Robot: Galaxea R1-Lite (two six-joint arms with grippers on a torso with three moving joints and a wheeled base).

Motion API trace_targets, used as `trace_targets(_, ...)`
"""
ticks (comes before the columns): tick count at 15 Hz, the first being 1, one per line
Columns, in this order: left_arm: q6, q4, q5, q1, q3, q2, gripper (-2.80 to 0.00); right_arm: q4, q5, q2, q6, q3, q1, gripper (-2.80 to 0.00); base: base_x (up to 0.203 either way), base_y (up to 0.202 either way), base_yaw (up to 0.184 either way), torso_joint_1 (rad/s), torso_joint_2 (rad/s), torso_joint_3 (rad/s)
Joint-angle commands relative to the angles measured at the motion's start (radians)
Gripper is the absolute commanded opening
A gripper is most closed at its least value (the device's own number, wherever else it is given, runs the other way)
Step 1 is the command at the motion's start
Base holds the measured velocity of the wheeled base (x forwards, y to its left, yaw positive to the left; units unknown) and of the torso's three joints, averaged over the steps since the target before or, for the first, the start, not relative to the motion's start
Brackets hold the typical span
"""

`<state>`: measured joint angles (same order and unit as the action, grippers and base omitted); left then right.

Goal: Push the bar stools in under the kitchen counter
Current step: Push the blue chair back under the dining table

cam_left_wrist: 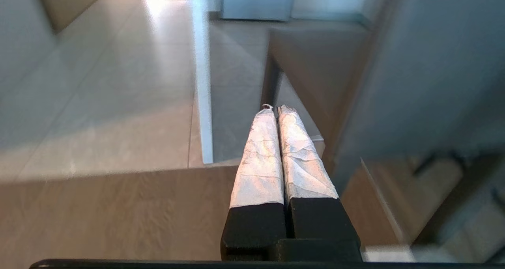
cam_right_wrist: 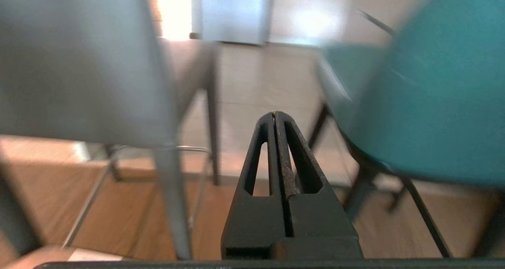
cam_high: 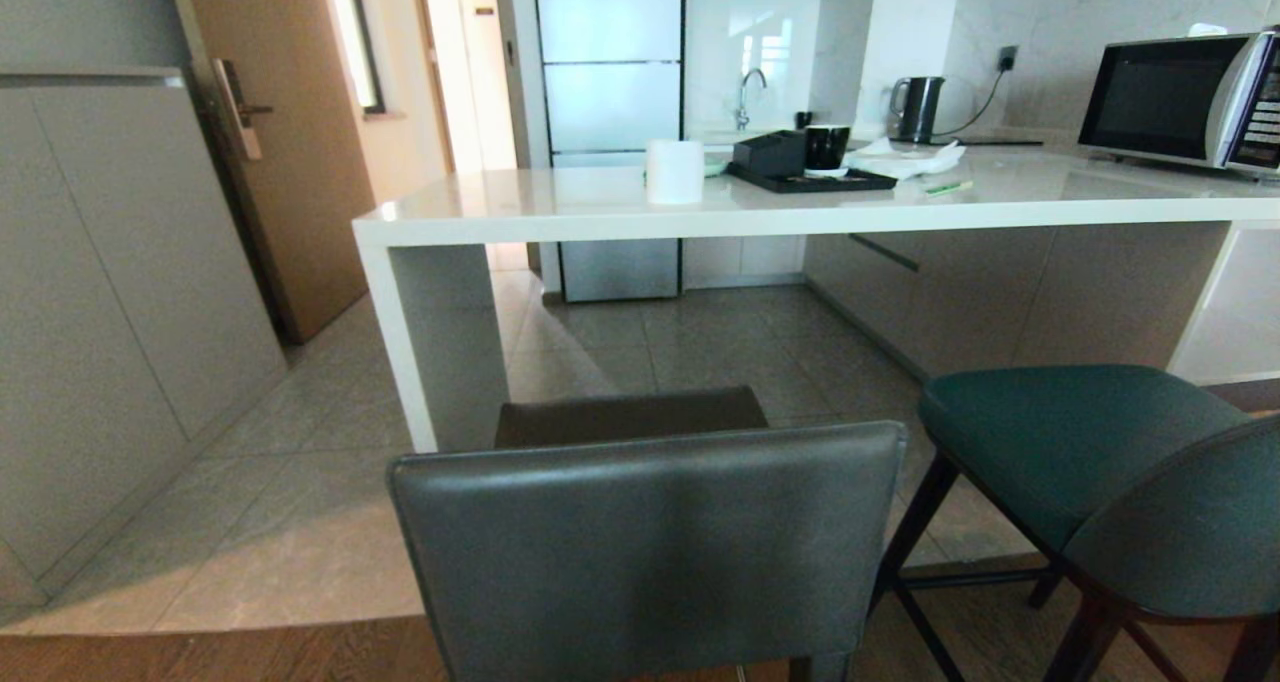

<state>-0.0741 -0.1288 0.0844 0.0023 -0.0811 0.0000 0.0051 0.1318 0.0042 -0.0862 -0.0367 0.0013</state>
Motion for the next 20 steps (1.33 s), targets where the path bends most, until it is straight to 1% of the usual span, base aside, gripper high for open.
trace_targets(1,-0.045,0.004,-0.029,0.001,0.012,-0.003,-2.80,0.002,-0.082,-0.003,0.016,0.016,0.000,-2.80,0.000,0.000,0.000,0.000,0.00,0.000)
trace_targets(2,-0.046,0.006,-0.047,0.003,0.012,-0.002,-2.80,-0.007,-0.122,-0.003,0.031,0.044,-0.001,-2.80,0.000,0.000,0.000,0.000,0.00,0.000)
trace_targets(3,-0.042,0.007,-0.102,0.004,0.015,-0.002,-2.80,-0.019,-0.127,-0.003,0.036,0.046,-0.001,-2.80,0.000,0.000,0.000,0.000,0.00,0.000)
trace_targets(4,-0.039,0.008,-0.141,0.004,0.019,-0.002,-2.80,-0.019,-0.126,-0.003,0.030,0.046,-0.001,-2.80,0.000,0.000,0.000,0.000,0.00,0.000)
trace_targets(5,-0.038,0.009,-0.132,0.002,0.019,-0.002,-2.80,-0.017,-0.124,-0.003,0.016,0.046,-0.001,-2.80,0.000,0.000,0.000,0.000,0.00,0.000)
trace_targets(7,-0.035,0.003,-0.123,0.002,0.017,-0.002,-2.80,-0.017,-0.124,-0.003,0.013,0.046,-0.001,-2.80,0.000,0.000,0.000,0.000,0.00,0.000)
trace_targets(8,-0.021,0.000,-0.124,0.002,0.015,-0.002,-2.80,-0.017,-0.124,-0.003,0.020,0.046,-0.001,-2.80,0.000,0.000,0.000,0.000,0.00,0.000)
trace_targets(10,-0.022,0.003,-0.123,0.001,0.016,-0.002,-2.80,-0.017,-0.126,-0.003,0.061,0.046,-0.001,-2.80,0.000,0.000,0.000,0.000,0.00,0.000)
trace_targets(11,-0.043,0.006,-0.119,0.001,0.018,-0.002,-2.80,-0.019,-0.126,-0.003,0.060,0.046,0.000,-2.80,0.000,0.000,0.000,0.000,0.00,0.000)
trace_targets(13,-0.123,0.006,-0.112,0.001,0.019,-0.002,-2.80,-0.019,-0.126,-0.003,0.060,0.046,-0.001,-2.80,0.000,0.000,0.000,0.000,0.00,0.000)
trace_targets(15,-0.138,0.005,-0.114,0.001,0.018,-0.002,-2.80,-0.019,-0.126,-0.003,0.060,0.046,0.000,-2.80,0.000,0.000,0.000,0.000,0.00,0.000)
trace_targets(16,-0.133,0.005,-0.116,0.002,0.018,-0.002,-2.80,-0.019,-0.126,-0.003,0.060,0.046,0.000,-2.80,0.000,0.000,0.000,0.000,0.00,0.000)
trace_targets(17,-0.098,0.005,-0.117,0.002,0.018,-0.001,-2.80,-0.019,-0.126,-0.003,0.060,0.046,-0.001,-2.80,0.000,0.000,0.000,0.000,0.00,0.000)
trace_targets(18,-0.008,0.005,-0.117,0.002,0.019,-0.001,-2.80,-0.019,-0.126,-0.003,0.057,0.046,-0.001,-2.80,0.000,0.000,0.000,0.000,0.00,0.000)
trace_targets(19,0.109,0.005,-0.112,0.002,0.023,-0.001,-2.80,-0.019,-0.126,-0.003,0.056,0.046,-0.001,-2.80,0.000,0.000,0.000,0.000,0.00,0.000)
trace_targets(20,0.203,0.000,-0.083,0.002,0.027,-0.001,-2.80,-0.019,-0.126,-0.003,0.056,0.046,-0.001,-2.80,0.000,0.000,0.000,0.000,0.00,0.000)
